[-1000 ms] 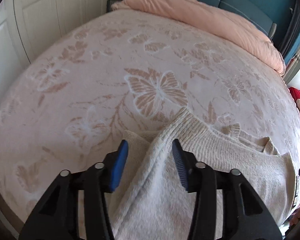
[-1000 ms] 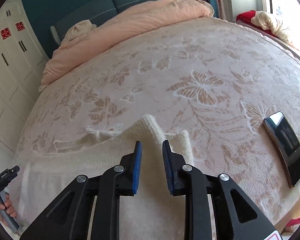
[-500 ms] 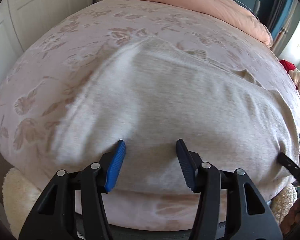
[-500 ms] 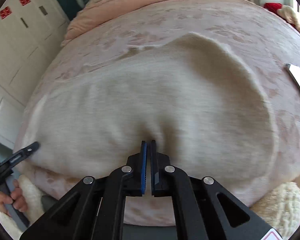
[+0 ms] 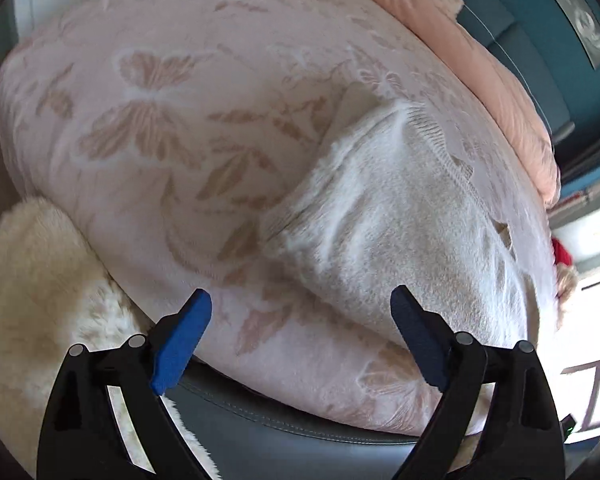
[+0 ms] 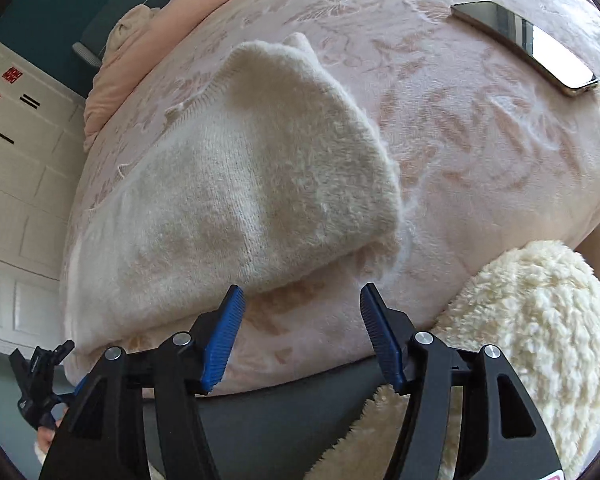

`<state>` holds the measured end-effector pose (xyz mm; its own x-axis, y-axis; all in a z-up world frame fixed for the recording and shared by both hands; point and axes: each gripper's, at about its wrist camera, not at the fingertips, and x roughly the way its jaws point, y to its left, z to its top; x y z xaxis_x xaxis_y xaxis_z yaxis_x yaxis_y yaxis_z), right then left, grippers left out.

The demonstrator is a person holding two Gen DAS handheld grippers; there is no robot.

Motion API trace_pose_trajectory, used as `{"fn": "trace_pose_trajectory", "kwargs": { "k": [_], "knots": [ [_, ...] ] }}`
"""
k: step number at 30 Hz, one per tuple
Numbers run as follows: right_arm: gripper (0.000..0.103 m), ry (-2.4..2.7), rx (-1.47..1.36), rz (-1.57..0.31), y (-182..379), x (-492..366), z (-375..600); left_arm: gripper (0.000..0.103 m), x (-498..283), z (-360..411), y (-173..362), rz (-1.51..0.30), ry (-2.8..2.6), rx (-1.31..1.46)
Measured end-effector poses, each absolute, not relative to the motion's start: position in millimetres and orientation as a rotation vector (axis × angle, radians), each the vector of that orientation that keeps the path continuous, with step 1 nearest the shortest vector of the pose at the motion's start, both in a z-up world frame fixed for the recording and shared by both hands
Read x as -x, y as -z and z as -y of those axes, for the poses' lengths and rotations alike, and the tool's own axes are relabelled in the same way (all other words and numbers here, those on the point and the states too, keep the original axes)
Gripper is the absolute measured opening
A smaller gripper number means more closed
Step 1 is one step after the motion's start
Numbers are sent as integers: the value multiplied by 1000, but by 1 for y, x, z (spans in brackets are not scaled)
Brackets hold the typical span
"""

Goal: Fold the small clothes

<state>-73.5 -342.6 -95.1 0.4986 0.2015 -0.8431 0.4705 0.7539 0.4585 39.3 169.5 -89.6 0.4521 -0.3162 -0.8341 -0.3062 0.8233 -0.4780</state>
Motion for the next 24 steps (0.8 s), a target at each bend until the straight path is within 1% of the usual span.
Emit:
{"fn": "trace_pose_trajectory", "kwargs": {
  "k": [1, 3, 4, 5, 6, 7, 8, 10, 11, 13, 15, 17, 18, 19, 20, 21, 23, 24],
  "knots": [
    [69, 150, -759, -1048, 97, 65, 342, 89, -41, -170, 97, -1123, 16, 694],
    [70, 141, -816, -1019, 101, 48, 342, 96, -48, -171, 104, -1108, -19, 755],
    [69, 156, -835, -1002, 102, 40, 342, 97, -51, -171, 104, -1095, -40, 780],
    [58, 167, -863, -983, 101, 33, 344, 91, -55, -171, 101, -1094, -60, 792],
    [26, 163, -912, -955, 92, 22, 346, 79, -59, -171, 97, -1086, -61, 805],
    [17, 148, -923, -924, 81, 20, 347, 33, -64, -171, 92, -1079, -21, 820],
    [16, 120, -932, -875, 65, 22, 348, 20, -72, -170, 87, -1116, -7, 809],
    [14, 77, -917, -816, 30, 31, 348, 11, -73, -176, 67, -1099, 38, 856],
    [13, 60, -918, -803, 17, 38, 348, 9, -71, -178, 51, -1085, 58, 843],
    [13, 65, -885, -819, 6, 55, 348, 8, -61, -181, 22, -1077, 88, 801],
    [12, 110, -801, -903, 23, 71, 349, 8, -48, -185, 10, -1107, 85, 768],
    [12, 165, -784, -1043, 71, 80, 354, 9, -34, -187, 22, -1149, 37, 679],
    [12, 190, -795, -1116, 99, 85, 354, 9, -33, -185, 40, -1193, 14, 652],
    [12, 195, -824, -1124, 110, 91, 355, 9, -29, -186, 64, -1246, -16, 650],
    [13, 190, -854, -1099, 107, 95, 357, 9, -24, -188, 88, -1296, -47, 657],
    [15, 182, -859, -1085, 97, 97, 360, 9, -19, -188, 104, -1316, -62, 669],
    [17, 187, -817, -1086, 78, 101, 368, 13, -13, -187, 99, -1253, -49, 651],
    [20, 185, -793, -1089, 69, 104, 373, 14, -15, -186, 90, -1238, -36, 616]
  ]
}}
